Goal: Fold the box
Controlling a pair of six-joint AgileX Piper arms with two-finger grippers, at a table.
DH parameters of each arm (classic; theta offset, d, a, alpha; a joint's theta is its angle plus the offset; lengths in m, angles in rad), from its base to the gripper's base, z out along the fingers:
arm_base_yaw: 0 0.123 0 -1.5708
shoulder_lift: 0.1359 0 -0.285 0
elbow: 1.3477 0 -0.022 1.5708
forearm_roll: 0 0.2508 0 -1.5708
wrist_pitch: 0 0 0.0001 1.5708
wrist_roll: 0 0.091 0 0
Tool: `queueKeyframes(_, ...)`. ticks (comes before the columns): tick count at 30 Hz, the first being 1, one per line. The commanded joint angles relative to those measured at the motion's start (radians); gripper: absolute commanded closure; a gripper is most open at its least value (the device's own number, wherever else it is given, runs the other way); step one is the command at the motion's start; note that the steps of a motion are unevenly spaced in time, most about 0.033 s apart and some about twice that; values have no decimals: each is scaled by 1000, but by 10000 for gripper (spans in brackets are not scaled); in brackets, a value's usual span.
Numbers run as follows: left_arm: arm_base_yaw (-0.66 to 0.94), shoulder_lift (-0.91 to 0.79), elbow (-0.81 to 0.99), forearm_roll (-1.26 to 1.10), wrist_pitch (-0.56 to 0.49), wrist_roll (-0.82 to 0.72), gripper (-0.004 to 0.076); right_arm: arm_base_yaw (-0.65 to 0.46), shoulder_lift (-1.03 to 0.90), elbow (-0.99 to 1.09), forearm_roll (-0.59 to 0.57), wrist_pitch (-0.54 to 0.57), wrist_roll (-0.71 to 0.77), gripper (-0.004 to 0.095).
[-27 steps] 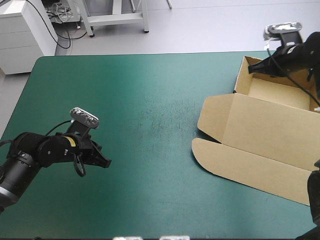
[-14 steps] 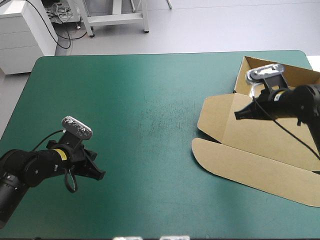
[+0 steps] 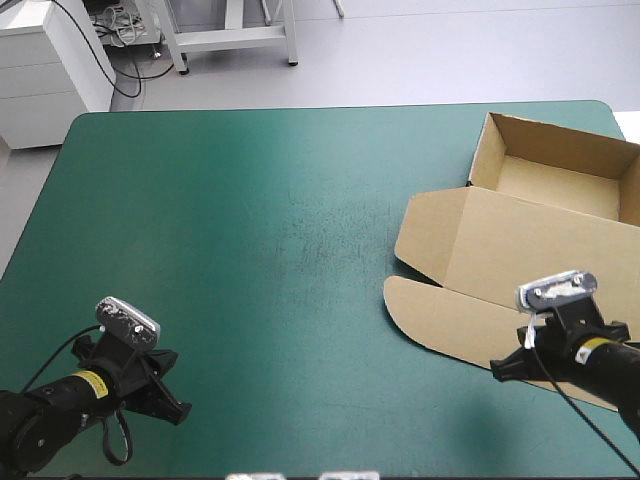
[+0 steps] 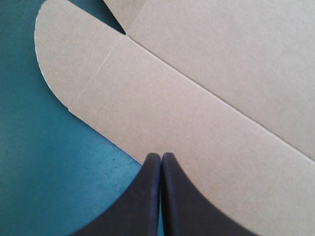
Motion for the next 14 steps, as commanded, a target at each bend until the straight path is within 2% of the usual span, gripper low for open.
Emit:
queueKeyframes(1, -2, -34, 11, -16, -58, -3, 732, 1, -110, 60, 11, -77, -9, 924)
queueKeyframes(8, -2, -57, 73, -19, -68, -3, 732, 0, -290, 187, 11, -132, -9, 924)
queueKeyframes(14, -2, -57, 75, -50, -57, -3, 732, 0, -335, 187, 9, -136, -9, 924)
